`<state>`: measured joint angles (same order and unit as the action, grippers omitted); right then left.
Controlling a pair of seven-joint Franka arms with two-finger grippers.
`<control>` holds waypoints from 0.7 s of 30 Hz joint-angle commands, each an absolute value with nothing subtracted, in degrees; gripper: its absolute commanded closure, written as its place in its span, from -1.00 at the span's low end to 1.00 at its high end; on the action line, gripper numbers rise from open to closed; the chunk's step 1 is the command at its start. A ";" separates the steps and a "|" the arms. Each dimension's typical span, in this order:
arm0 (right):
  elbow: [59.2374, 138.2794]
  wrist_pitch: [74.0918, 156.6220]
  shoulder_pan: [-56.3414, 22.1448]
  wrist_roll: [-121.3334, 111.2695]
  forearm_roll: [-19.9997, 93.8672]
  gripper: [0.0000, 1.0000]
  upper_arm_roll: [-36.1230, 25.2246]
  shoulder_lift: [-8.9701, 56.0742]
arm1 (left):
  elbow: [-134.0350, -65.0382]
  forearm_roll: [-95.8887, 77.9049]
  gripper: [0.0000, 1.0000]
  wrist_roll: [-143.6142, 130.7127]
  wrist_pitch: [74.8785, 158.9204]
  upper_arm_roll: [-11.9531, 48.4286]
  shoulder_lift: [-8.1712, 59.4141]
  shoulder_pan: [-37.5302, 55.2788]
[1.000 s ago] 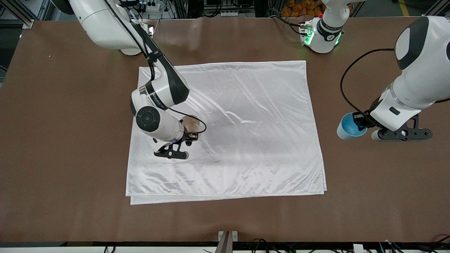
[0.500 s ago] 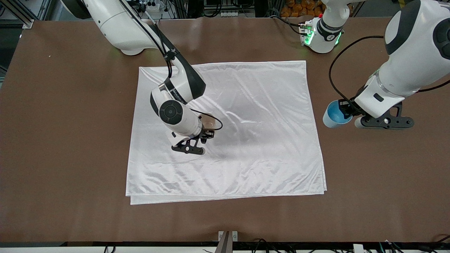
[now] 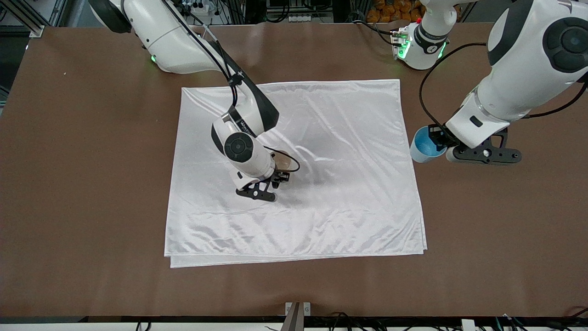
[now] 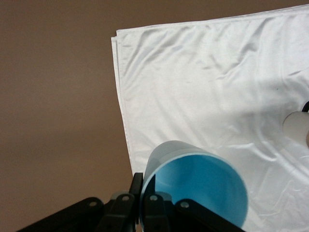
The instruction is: Place blue cup into white mug on cloth
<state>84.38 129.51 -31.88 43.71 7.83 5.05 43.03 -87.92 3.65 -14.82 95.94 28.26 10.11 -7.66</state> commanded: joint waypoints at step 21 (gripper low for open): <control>82.27 128.50 -25.41 35.70 5.45 -1.00 4.39 43.24 | -86.84 1.05 1.00 -26.18 95.10 30.67 12.65 -4.58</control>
<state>83.24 129.48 -29.30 40.44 6.59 3.81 43.03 -88.06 2.24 -22.26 95.81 30.42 11.21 -6.34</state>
